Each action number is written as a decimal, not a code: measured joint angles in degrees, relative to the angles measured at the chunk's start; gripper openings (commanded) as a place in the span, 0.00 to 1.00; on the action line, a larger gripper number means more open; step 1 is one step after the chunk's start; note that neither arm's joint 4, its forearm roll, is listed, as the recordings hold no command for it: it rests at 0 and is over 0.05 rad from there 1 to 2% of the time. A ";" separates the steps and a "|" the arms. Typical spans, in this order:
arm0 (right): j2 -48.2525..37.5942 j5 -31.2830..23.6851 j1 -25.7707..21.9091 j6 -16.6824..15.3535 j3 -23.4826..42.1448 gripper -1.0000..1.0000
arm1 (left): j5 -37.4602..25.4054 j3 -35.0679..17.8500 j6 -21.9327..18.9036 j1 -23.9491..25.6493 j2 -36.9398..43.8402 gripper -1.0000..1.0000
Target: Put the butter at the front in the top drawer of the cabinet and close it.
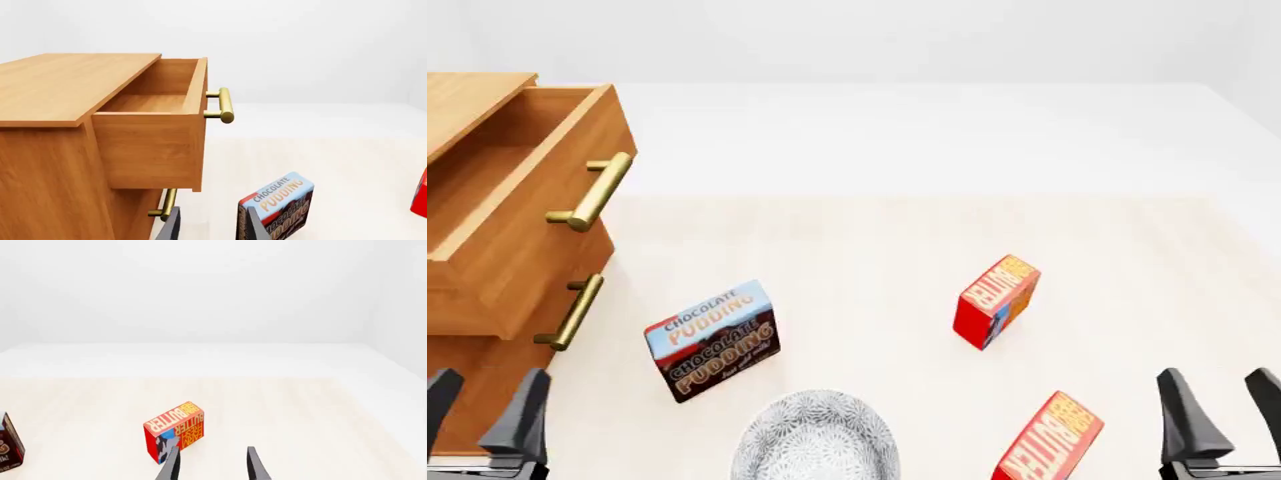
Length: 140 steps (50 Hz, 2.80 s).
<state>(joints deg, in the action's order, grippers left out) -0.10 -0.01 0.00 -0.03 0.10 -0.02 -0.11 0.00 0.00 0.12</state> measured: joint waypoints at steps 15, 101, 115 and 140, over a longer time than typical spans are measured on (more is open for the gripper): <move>-0.14 -0.07 0.02 -0.02 0.18 1.00 | -0.18 -0.27 0.27 -0.53 0.05 1.00; -0.20 -0.08 0.03 -0.02 0.23 1.00 | -60.53 -58.18 3.01 2.04 25.35 1.00; -0.20 -0.08 0.03 -0.02 0.23 1.00 | -67.37 -69.29 -0.08 1.96 33.55 1.00; -0.20 -0.08 0.03 -0.01 0.23 1.00 | -69.71 -80.08 -1.07 2.96 46.82 1.00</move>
<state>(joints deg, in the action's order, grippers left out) -0.30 -0.09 0.03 -0.05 0.34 -69.74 -80.19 -1.08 2.97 46.94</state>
